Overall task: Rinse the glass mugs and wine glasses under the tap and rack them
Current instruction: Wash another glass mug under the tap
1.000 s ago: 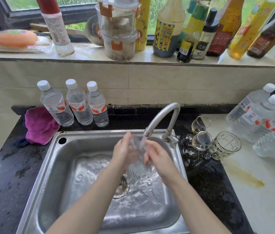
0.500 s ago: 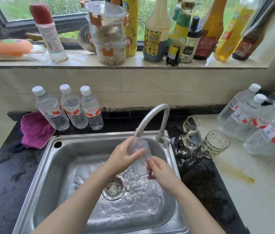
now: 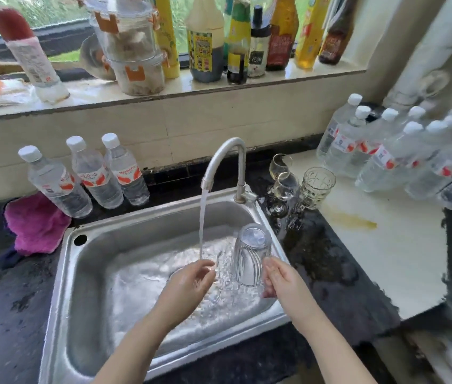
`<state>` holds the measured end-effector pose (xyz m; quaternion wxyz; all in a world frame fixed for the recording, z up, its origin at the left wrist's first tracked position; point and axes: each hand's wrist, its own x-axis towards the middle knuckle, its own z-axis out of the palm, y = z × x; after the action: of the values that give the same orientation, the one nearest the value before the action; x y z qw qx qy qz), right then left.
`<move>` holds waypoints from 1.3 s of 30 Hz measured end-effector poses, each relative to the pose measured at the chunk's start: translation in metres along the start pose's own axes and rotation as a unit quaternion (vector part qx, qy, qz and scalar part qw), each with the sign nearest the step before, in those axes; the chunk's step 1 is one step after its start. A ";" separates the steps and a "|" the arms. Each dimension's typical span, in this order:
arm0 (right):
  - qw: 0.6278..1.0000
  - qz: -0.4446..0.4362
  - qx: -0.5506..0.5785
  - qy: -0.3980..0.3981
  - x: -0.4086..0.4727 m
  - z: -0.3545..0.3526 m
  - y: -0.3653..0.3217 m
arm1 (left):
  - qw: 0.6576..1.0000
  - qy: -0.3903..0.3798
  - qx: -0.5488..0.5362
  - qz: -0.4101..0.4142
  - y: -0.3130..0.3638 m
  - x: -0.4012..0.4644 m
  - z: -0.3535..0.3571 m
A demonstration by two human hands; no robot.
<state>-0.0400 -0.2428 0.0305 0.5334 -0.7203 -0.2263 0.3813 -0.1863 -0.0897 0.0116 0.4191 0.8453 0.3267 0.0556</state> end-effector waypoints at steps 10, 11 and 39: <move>0.952 0.077 0.103 0.276 -0.139 -0.004 0.033 | 0.963 -0.196 0.077 0.170 0.035 -0.034 0.045; 0.942 0.079 0.114 0.305 -0.156 -0.009 0.038 | 0.955 -0.219 0.072 0.184 0.046 -0.038 0.056; 0.591 0.125 0.231 0.763 -0.688 -0.159 0.225 | 0.651 -0.602 0.049 0.461 0.347 -0.429 0.479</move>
<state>-0.3497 -0.9154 0.0528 0.6070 -0.6214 0.4510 -0.2052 -0.1695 -0.8198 0.0394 0.4021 0.7546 -0.4264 -0.2952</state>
